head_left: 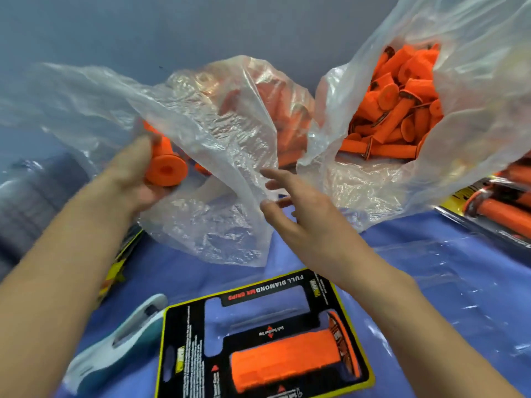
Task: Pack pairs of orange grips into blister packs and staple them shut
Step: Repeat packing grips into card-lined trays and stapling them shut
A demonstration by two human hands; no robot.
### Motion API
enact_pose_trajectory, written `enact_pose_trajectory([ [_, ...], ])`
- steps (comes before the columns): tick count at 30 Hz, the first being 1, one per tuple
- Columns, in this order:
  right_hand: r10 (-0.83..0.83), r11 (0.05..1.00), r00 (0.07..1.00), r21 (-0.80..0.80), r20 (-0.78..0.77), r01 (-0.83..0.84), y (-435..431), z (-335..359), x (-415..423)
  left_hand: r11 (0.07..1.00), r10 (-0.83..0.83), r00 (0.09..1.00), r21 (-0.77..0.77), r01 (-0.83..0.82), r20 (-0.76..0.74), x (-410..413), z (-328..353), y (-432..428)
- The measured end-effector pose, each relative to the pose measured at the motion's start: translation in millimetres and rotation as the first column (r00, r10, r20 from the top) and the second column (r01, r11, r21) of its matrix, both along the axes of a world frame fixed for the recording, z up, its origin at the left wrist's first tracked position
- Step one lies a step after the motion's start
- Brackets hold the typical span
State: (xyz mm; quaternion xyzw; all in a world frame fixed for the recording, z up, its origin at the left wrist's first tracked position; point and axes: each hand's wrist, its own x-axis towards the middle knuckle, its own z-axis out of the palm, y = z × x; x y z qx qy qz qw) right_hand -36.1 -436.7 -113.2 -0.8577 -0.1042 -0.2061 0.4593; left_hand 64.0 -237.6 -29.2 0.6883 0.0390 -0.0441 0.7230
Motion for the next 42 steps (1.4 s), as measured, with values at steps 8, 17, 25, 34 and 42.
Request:
enact_pose_trajectory([
  [8, 0.315, 0.9, 0.947, -0.335, 0.06, -0.278, 48.8, 10.4, -37.3, 0.934, -0.346, 0.878, -0.211, 0.288, -0.331, -121.5, -54.1, 23.7],
  [17, 0.212, 0.964, 0.974, -0.184, 0.085, -0.194, 57.9, 3.9, -31.3, 0.908, -0.387, 0.922, -0.189, 0.375, -0.029, -122.8, -57.8, 33.5],
  [25, 0.107, 0.951, 0.964, -0.309, 0.242, -0.027, 59.4, 13.9, -41.6, 0.956, -0.276, 0.859, 0.213, 0.2, 0.431, -136.2, -56.5, 20.9],
  [34, 0.203, 0.882, 0.968, -0.457, 0.147, -0.116, 25.6, 16.9, -56.3, 0.943, -0.333, 0.815, 0.188, 0.276, 0.474, -134.0, -58.6, 40.6],
  [42, 0.042, 0.813, 0.971, -0.573, 0.234, 0.103, 11.8, 7.4, -50.7, 0.933, -0.344, 0.837, 0.257, 0.253, 0.426, -132.2, -69.8, 43.3],
])
